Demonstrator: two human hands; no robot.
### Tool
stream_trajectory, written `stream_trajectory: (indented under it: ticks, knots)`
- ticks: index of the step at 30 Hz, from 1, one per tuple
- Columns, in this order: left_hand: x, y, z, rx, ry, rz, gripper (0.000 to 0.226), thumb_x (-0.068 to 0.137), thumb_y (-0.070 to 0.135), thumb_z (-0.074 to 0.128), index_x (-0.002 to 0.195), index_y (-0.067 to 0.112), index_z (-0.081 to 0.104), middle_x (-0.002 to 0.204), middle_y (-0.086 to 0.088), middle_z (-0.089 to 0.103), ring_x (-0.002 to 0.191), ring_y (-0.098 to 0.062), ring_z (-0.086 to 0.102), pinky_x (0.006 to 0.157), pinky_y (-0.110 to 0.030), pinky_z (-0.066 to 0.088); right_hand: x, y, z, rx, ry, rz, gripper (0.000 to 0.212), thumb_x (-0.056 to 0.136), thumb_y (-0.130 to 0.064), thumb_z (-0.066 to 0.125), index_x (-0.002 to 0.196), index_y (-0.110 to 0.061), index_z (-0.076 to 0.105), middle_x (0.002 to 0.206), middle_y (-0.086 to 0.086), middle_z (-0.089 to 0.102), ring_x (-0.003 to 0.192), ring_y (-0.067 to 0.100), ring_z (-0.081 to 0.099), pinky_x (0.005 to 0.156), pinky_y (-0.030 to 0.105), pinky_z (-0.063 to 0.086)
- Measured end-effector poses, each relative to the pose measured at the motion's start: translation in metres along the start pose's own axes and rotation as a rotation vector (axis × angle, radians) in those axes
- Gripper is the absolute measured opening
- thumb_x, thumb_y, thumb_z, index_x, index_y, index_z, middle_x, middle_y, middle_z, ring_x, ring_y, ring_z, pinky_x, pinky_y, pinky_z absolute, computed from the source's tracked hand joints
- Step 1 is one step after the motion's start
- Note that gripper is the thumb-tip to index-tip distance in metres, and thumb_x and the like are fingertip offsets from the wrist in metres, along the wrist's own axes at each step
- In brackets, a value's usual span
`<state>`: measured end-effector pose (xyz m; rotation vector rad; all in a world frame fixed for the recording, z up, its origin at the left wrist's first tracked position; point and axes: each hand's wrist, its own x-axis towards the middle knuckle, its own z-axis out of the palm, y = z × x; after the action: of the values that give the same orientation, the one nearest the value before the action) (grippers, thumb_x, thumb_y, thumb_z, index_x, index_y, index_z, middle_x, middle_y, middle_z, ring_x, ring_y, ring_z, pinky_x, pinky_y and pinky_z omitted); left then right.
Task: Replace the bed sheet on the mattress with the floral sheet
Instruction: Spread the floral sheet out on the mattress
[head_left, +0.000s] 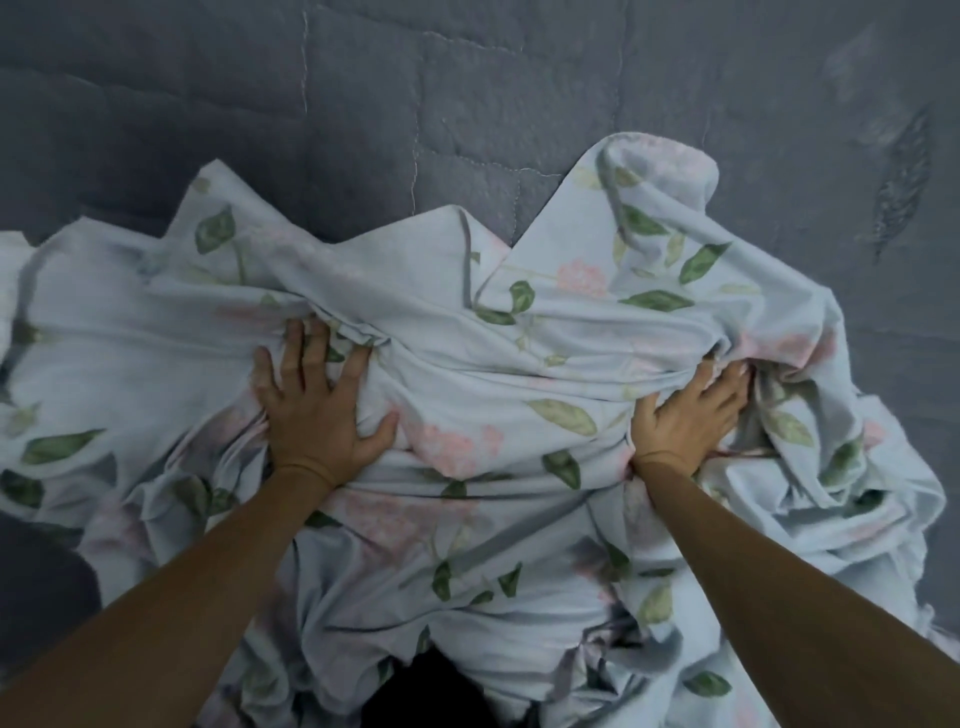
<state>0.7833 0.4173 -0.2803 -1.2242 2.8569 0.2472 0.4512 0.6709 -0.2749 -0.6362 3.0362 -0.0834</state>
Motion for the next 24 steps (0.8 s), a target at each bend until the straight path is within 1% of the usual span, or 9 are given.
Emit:
stream_trajectory:
  ticks: [5,9,12,15,17,19,21,22,24]
  knots:
    - [-0.003,-0.001,-0.006,-0.035,-0.026,-0.001,0.087,0.075,0.066,0.057,0.149,0.020,0.052,0.162,-0.025,0.030,0.153,-0.046,0.019,0.120,-0.070,0.008,-0.002,-0.006,-0.007,-0.049,0.010,0.009,0.067,0.093,-0.037,0.051,0.149,-0.002,0.037,0.155,0.037,0.031,0.137,0.052,0.036,0.109,0.061,0.034]
    - [-0.004,-0.002,-0.017,-0.091,-0.059,0.004,0.088,0.077,0.068,0.059,0.152,0.024,0.049,0.166,-0.020,0.025,0.155,-0.042,0.017,0.121,-0.066,0.006,-0.007,-0.029,-0.042,-0.081,-0.050,-0.021,0.073,0.087,-0.040,0.047,0.147,-0.001,0.033,0.147,0.035,0.037,0.127,0.052,0.041,0.108,0.062,0.036]
    - [0.000,-0.003,-0.028,-0.109,-0.066,0.006,0.082,0.077,0.069,0.061,0.147,0.026,0.054,0.159,-0.019,0.037,0.149,-0.041,0.031,0.118,-0.063,0.017,-0.009,-0.066,-0.078,-0.062,0.018,-0.212,0.075,0.075,-0.031,0.065,0.137,0.002,0.040,0.141,0.028,0.040,0.124,0.047,0.042,0.104,0.057,0.036]
    - [0.023,-0.009,-0.058,-0.162,0.047,-0.013,0.069,0.080,0.065,0.057,0.135,0.023,0.060,0.131,-0.012,0.053,0.119,-0.037,0.050,0.094,-0.051,0.037,-0.009,-0.130,-0.102,0.072,0.075,-0.495,0.072,0.071,-0.029,0.066,0.137,-0.005,0.050,0.146,0.025,0.040,0.133,0.046,0.039,0.112,0.055,0.033]
    - [0.050,-0.021,-0.083,-0.231,0.151,-0.047,0.067,0.080,0.058,0.062,0.135,0.021,0.055,0.126,-0.010,0.053,0.114,-0.036,0.051,0.088,-0.049,0.040,-0.003,-0.179,-0.102,0.173,-0.002,-0.679,0.073,0.071,-0.027,0.063,0.141,-0.009,0.049,0.150,0.023,0.038,0.135,0.045,0.038,0.112,0.055,0.035]
    - [0.078,-0.045,-0.095,-0.250,0.177,-0.117,0.072,0.077,0.049,0.067,0.141,0.020,0.049,0.134,-0.013,0.050,0.121,-0.037,0.048,0.094,-0.051,0.041,0.005,-0.224,-0.094,0.182,-0.201,-0.781,0.083,0.075,-0.025,0.065,0.153,-0.016,0.039,0.157,0.019,0.033,0.139,0.042,0.034,0.113,0.053,0.038]
    - [0.096,-0.078,-0.098,-0.195,0.099,-0.177,0.080,0.075,0.051,0.068,0.144,0.019,0.045,0.135,-0.017,0.050,0.123,-0.040,0.047,0.100,-0.053,0.041,0.014,-0.259,-0.085,0.057,-0.383,-0.770,0.090,0.080,-0.027,0.071,0.160,-0.023,0.028,0.154,0.015,0.038,0.136,0.039,0.039,0.105,0.047,0.043]
    - [0.100,-0.094,-0.099,-0.170,0.030,-0.186,0.081,0.076,0.055,0.070,0.143,0.017,0.045,0.132,-0.018,0.052,0.121,-0.040,0.048,0.100,-0.055,0.042,0.021,-0.272,-0.081,-0.026,-0.442,-0.748,0.088,0.082,-0.028,0.072,0.158,-0.025,0.029,0.146,0.014,0.046,0.130,0.039,0.046,0.098,0.045,0.046]
    - [0.105,-0.122,-0.104,-0.138,-0.116,-0.155,0.078,0.076,0.056,0.076,0.136,0.013,0.049,0.124,-0.019,0.054,0.118,-0.041,0.051,0.098,-0.055,0.045,0.036,-0.296,-0.081,-0.142,-0.521,-0.710,0.064,0.085,-0.028,0.070,0.145,-0.027,0.046,0.131,0.012,0.059,0.117,0.038,0.058,0.087,0.042,0.051]
